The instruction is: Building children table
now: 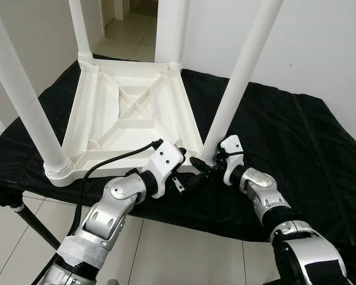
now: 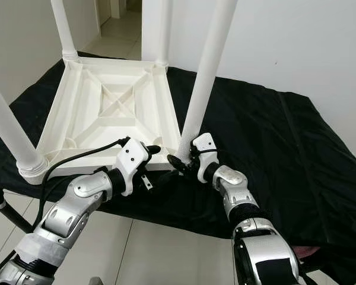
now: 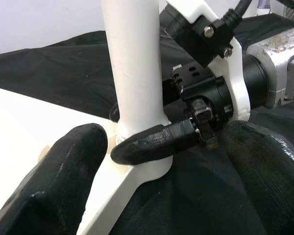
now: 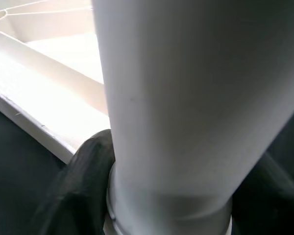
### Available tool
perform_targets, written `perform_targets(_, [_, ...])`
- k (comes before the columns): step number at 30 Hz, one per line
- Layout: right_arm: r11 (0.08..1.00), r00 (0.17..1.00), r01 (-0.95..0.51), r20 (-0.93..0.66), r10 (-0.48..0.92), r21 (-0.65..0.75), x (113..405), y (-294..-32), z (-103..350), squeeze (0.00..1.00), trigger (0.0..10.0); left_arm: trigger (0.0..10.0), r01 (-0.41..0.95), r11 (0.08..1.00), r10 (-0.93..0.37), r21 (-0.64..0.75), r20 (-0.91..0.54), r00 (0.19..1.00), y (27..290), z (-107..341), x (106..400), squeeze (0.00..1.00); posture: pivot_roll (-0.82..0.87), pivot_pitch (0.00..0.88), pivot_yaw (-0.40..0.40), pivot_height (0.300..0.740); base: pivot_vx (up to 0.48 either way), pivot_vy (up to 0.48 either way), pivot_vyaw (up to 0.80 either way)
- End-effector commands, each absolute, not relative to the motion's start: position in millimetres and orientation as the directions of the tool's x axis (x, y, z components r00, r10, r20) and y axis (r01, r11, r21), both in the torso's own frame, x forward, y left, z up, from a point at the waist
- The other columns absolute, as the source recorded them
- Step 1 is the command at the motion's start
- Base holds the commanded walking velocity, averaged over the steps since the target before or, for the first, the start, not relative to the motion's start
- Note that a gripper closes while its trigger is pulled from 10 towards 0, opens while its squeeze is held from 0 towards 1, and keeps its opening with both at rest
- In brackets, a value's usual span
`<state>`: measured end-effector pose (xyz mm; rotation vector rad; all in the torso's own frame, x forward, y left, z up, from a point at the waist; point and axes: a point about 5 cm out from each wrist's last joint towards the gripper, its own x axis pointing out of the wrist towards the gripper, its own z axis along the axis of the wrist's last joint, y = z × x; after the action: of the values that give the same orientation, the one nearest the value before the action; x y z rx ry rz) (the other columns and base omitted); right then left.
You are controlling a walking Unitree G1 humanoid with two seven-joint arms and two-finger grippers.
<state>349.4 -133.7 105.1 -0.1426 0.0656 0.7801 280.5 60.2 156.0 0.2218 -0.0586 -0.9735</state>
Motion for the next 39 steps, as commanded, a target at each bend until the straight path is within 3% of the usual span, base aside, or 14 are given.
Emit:
perform_targets(1, [0.659,0.664,-0.746,-0.165,0.729,-0.093,344,-127,94,0.00,0.0,10.0,0.812,0.541,-0.826,0.220,-0.047,0.562,59,158,280,0.00,0.02,0.000,-0.090,0.740,0.000,0.000,0.00])
perform_targets(12, [0.693,0.693,-0.718,-0.150,0.705,-0.064,339,-136,87,0.00,0.0,10.0,0.812,0.542,-0.825,0.214,-0.046,0.563,57,157,279,0.00,0.01,0.000,-0.095,0.740,0.000,0.000,0.00])
perform_targets(13, [0.730,0.729,-0.682,-0.129,0.673,-0.047,338,-140,86,0.00,10.0,10.0,0.812,0.543,-0.825,0.213,-0.044,0.563,57,157,279,0.00,0.00,0.000,-0.098,0.740,0.000,0.000,0.00])
perform_targets(14, [0.785,0.784,-0.618,-0.112,0.611,-0.042,338,-145,85,0.00,10.0,10.0,0.813,0.543,-0.825,0.211,-0.043,0.563,57,157,279,0.00,-0.01,0.000,-0.097,0.740,0.000,0.000,0.00])
perform_targets(16, [0.785,0.784,-0.618,-0.112,0.611,-0.042,338,-145,85,0.00,10.0,10.0,0.813,0.543,-0.825,0.211,-0.043,0.563,57,157,279,0.00,-0.01,0.000,-0.097,0.740,0.000,0.000,0.00])
perform_targets(17, [0.846,0.844,-0.532,-0.106,0.526,-0.043,338,-148,84,0.00,10.0,10.0,0.814,0.542,-0.826,0.209,-0.043,0.562,56,156,279,0.00,-0.01,0.000,-0.096,0.740,0.000,0.000,0.00])
perform_targets(18, [0.846,0.844,-0.532,-0.106,0.526,-0.043,338,-148,84,0.00,10.0,10.0,0.814,0.542,-0.826,0.209,-0.043,0.562,56,156,279,0.00,-0.01,0.000,-0.096,0.740,0.000,0.000,0.00])
perform_targets(20, [0.943,0.940,-0.331,-0.091,0.329,-0.010,335,-151,81,0.00,10.0,10.0,0.819,0.536,-0.831,0.205,-0.043,0.555,54,156,280,0.00,-0.03,0.000,-0.091,0.740,0.000,0.000,0.00])
perform_targets(26, [0.986,0.982,-0.167,-0.086,0.168,0.019,330,-146,79,0.00,10.0,10.0,0.824,0.528,-0.836,0.204,-0.043,0.547,52,156,280,0.00,-0.05,0.000,-0.083,0.740,0.000,0.000,0.00])
perform_targets(28, [0.998,0.996,-0.041,-0.074,0.044,0.045,320,-127,79,0.00,10.0,10.0,0.829,0.519,-0.842,0.207,-0.042,0.538,51,157,282,0.00,-0.05,0.000,-0.079,0.740,0.000,0.000,0.00])
perform_targets(32, [0.998,0.997,-0.049,-0.054,0.051,0.045,316,-111,84,0.00,10.0,10.0,0.831,0.515,-0.844,0.211,-0.042,0.534,50,158,282,0.00,-0.05,0.000,-0.079,0.740,0.000,0.000,0.00])
perform_targets(39, [0.995,0.995,-0.080,-0.049,0.082,0.052,316,-110,86,0.00,10.0,10.0,0.830,0.516,-0.843,0.210,-0.043,0.535,51,157,281,0.00,-0.05,0.000,-0.085,0.740,0.000,0.000,0.00])
